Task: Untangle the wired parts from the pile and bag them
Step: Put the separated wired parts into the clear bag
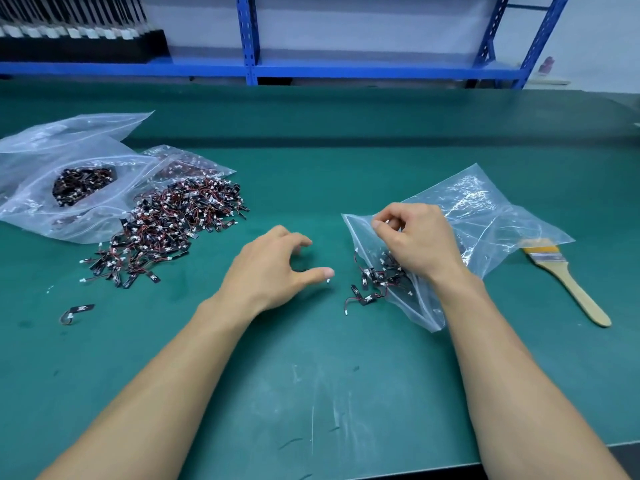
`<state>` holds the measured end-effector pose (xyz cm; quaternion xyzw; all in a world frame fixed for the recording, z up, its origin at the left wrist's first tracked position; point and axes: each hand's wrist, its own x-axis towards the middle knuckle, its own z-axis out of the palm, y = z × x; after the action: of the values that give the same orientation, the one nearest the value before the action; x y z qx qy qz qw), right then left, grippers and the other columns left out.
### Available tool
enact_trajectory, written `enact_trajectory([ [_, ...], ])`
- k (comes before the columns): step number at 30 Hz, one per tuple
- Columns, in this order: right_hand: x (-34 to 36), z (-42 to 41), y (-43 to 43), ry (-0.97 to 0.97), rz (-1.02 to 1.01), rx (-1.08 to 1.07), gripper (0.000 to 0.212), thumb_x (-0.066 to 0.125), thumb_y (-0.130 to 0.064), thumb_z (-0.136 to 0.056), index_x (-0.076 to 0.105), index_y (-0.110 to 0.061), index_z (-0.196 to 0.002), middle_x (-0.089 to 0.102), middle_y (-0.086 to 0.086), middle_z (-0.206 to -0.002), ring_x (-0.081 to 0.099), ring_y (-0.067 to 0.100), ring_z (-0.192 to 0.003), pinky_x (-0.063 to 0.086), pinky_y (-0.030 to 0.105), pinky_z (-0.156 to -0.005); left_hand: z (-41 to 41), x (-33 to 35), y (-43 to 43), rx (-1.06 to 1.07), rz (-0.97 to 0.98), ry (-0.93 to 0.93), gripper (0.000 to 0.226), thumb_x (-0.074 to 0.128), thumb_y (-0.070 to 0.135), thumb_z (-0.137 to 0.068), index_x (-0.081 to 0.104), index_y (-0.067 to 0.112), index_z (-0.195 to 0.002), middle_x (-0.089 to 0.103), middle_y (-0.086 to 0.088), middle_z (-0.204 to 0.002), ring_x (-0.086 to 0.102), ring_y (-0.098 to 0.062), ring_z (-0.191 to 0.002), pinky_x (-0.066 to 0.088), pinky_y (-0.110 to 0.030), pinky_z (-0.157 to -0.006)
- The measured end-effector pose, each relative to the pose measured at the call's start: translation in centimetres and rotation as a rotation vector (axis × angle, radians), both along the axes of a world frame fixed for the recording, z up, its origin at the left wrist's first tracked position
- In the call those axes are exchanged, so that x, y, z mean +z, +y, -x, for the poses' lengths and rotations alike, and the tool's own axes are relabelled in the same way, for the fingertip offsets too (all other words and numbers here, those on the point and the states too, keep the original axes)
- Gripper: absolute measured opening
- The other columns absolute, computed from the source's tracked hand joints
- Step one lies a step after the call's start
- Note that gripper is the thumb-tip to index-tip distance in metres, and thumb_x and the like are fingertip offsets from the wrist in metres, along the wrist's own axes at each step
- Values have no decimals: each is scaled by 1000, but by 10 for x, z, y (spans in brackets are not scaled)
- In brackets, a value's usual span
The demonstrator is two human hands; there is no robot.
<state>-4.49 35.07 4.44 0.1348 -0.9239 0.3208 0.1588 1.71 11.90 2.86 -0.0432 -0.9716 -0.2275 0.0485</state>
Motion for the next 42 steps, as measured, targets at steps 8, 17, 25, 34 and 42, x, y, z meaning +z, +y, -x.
enact_trajectory([
  [8, -2, 1, -3, 6, -25, 7, 10, 67, -28, -85, 72, -27, -77, 62, -13, -59, 60, 16, -66, 54, 38, -69, -14, -8, 40, -174, 35, -60, 89, 53, 94, -56, 59, 36, -123, 46, 13, -105, 49, -11, -101, 47, -32, -84],
  [17, -4, 3, -2, 16, -24, 3, 10, 66, -27, -86, 74, -25, -80, 63, -14, -60, 61, 15, -66, 54, 39, -69, -11, -11, 58, -273, 14, 65, 16, 59, 32, -97, 70, 32, -109, 58, 5, -105, 55, -20, -99, 47, -39, -86],
  [25, -4, 6, 1, 24, 12, 6, 10, 67, -28, -85, 74, -27, -78, 61, -16, -57, 60, 9, -65, 53, 36, -67, -5, -10, 38, -266, -166, 49, 14, 77, 16, -84, 69, 26, -90, 64, 14, -77, 58, -5, -73, 48, -26, -73],
  [34, -4, 9, 1, -107, 196, 68, 20, 70, -23, -83, 69, -31, -65, 55, -17, -47, 46, 3, -47, 38, 21, -53, 7, 1, 69, 1, -955, 6, 21, 88, 10, -72, 72, 22, -78, 75, -1, -76, 70, -14, -68, 60, -29, -75],
  [42, -3, 11, 5, -88, 294, 28, 20, 70, -22, -83, 70, -29, -64, 54, -13, -46, 45, 3, -46, 37, 19, -53, 10, -6, 91, -119, -661, 192, 30, 82, 7, -78, 76, 20, -104, 76, 11, -96, 68, 4, -87, 53, -16, -86],
])
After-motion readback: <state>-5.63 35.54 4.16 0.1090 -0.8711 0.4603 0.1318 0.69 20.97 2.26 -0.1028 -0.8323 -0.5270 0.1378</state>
